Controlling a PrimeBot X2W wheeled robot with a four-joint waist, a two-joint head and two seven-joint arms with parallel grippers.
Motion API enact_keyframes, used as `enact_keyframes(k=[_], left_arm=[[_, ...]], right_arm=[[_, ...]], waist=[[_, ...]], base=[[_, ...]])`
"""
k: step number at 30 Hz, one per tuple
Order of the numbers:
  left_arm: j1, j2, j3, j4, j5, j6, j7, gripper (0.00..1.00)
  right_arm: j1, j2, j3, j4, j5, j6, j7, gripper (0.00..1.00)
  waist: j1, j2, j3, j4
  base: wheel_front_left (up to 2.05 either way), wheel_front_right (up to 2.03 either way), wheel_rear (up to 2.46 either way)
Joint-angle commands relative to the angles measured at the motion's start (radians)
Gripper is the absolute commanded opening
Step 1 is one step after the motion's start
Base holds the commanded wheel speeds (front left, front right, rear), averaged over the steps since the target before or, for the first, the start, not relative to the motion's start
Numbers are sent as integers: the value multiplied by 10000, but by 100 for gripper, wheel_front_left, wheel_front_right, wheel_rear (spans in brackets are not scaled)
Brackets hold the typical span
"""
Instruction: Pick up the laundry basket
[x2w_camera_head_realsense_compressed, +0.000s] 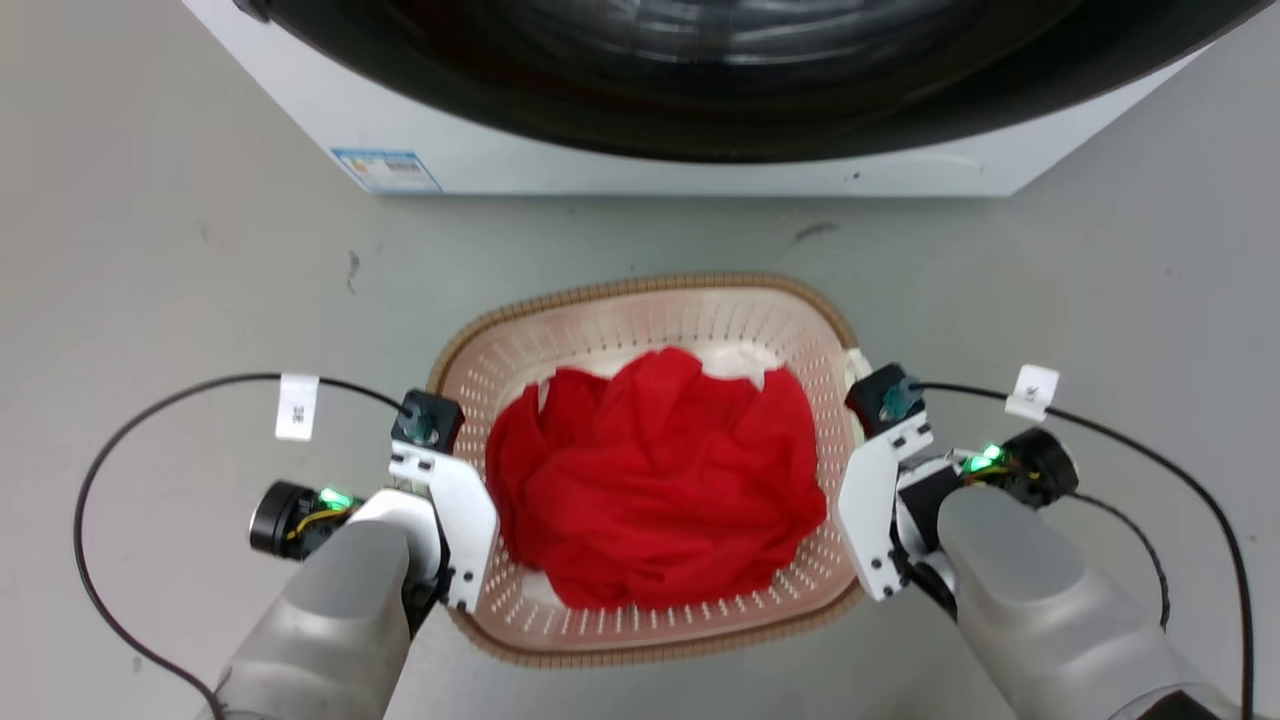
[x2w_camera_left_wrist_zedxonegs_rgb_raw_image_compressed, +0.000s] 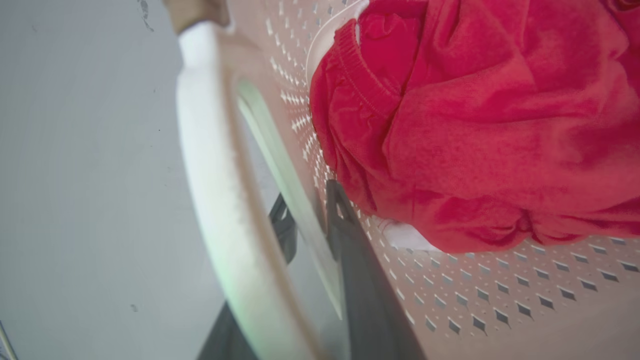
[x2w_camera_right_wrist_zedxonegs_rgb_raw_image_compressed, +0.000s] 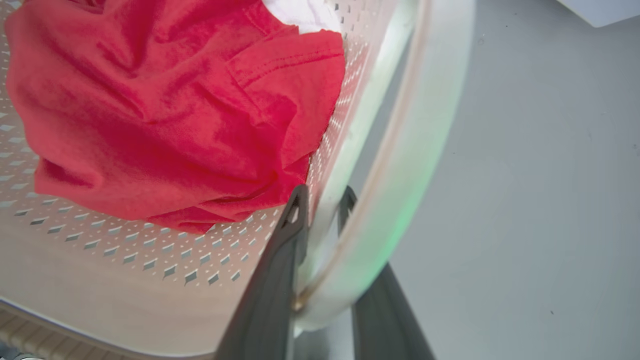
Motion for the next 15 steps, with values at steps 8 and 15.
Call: enact_keyframes(k=[8,15], left_arm=[[767,-12,-575,-108,-560,-30,516,0],[1284,100,-990,-202,-1034,-30,872,0]], right_arm=[[603,-5,876,-180,646,-3,582,0],[1101,2,1522,-242,1243,-2,1016,0]], waist=[[1,0,-1345,15],[1,0,-2262,-5]], base=[[0,0,0],[0,0,0]])
